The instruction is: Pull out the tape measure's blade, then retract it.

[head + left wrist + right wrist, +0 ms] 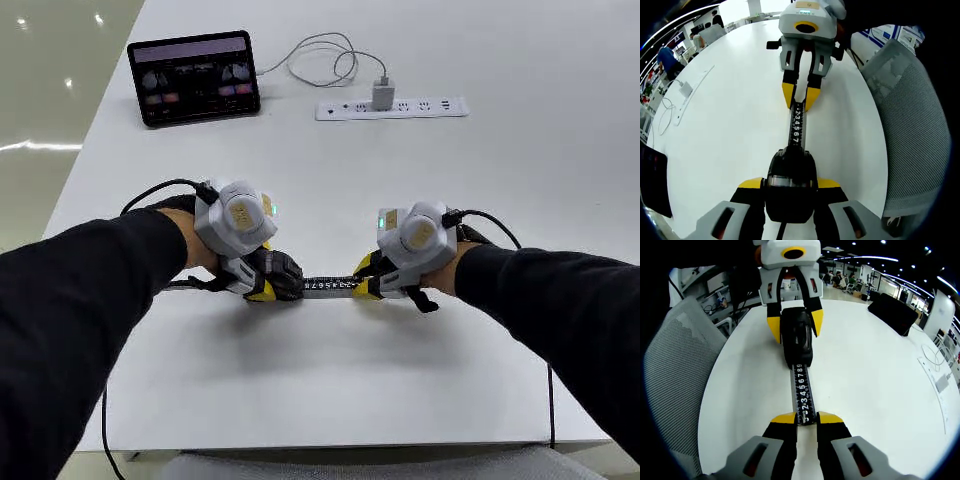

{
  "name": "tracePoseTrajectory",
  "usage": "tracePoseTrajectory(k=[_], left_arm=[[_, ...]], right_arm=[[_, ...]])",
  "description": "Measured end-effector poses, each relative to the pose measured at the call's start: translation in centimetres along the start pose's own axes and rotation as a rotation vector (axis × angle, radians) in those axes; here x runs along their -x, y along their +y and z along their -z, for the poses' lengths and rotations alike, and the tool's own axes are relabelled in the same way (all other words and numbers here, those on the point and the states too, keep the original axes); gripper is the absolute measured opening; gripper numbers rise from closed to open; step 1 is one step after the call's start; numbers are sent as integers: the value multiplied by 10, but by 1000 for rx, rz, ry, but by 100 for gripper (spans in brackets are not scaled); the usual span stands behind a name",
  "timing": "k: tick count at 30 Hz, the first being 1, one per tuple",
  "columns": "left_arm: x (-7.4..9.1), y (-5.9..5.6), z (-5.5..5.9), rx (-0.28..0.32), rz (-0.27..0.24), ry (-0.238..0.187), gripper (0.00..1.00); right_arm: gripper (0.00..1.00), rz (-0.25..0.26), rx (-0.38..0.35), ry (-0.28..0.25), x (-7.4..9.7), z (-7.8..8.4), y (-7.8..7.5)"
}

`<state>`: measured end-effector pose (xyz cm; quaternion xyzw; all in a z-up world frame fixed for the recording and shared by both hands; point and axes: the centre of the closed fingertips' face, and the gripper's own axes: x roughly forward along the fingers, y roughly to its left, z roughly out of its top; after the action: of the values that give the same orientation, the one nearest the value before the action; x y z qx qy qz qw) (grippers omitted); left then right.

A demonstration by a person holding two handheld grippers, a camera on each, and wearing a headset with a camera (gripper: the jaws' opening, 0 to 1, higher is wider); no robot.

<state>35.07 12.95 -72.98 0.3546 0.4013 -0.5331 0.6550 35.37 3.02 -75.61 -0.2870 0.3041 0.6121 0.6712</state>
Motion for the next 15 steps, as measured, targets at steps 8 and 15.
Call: tracePoseTrajectory(k=[8, 15], left_arm=[[0, -1, 0, 1, -2, -8, 33], [0, 0, -1, 2, -4, -11, 33]], right_arm=[[9, -1, -21, -1, 6, 6, 0], [9, 4, -19, 4, 11, 13, 1]])
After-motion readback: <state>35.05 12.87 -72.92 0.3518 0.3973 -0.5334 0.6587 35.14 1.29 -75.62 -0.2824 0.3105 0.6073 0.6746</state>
